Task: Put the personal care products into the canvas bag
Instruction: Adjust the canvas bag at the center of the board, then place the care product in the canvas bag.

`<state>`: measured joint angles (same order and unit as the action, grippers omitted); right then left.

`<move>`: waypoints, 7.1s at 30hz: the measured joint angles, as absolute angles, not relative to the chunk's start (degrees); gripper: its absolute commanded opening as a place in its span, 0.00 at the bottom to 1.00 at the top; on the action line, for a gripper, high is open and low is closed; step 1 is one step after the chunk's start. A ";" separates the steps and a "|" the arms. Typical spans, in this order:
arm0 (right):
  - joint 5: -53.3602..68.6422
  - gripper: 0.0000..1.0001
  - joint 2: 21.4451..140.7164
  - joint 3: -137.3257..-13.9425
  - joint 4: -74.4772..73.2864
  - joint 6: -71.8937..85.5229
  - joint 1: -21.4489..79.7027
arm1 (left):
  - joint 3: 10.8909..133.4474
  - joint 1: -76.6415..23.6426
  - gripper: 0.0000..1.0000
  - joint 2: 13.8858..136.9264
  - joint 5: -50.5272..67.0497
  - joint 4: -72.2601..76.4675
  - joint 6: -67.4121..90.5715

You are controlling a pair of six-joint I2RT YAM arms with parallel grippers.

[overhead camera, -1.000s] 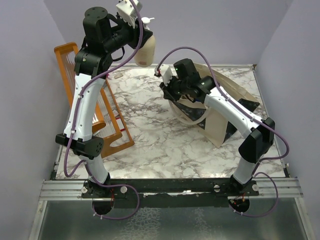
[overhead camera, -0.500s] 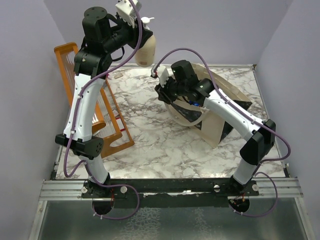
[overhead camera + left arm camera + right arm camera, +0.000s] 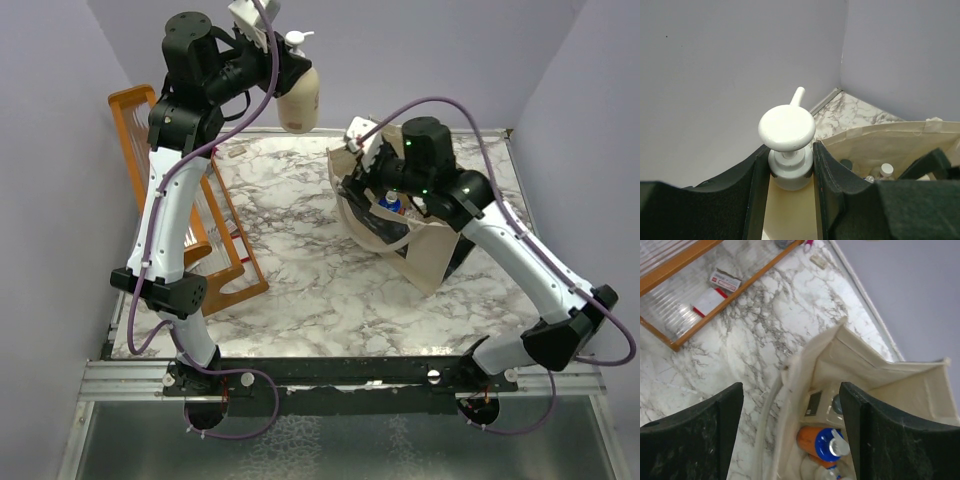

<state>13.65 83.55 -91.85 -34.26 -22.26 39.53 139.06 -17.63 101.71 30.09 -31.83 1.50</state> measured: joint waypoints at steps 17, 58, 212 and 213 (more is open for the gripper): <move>34.98 0.84 60.99 -84.03 -44.42 -27.86 2.74 | 141.91 -30.35 0.00 108.07 32.34 -25.17 8.82; 40.07 0.41 63.48 -82.15 -68.97 -56.16 -11.38 | 128.57 -47.11 0.00 120.46 35.05 -6.50 22.37; 28.58 0.88 50.52 -68.99 -45.15 -18.68 -11.57 | 122.80 -53.98 0.00 126.96 25.17 13.47 49.54; 28.23 0.88 50.33 -68.97 -44.93 -18.63 -11.57 | 122.65 -53.95 0.00 126.87 25.17 13.52 49.82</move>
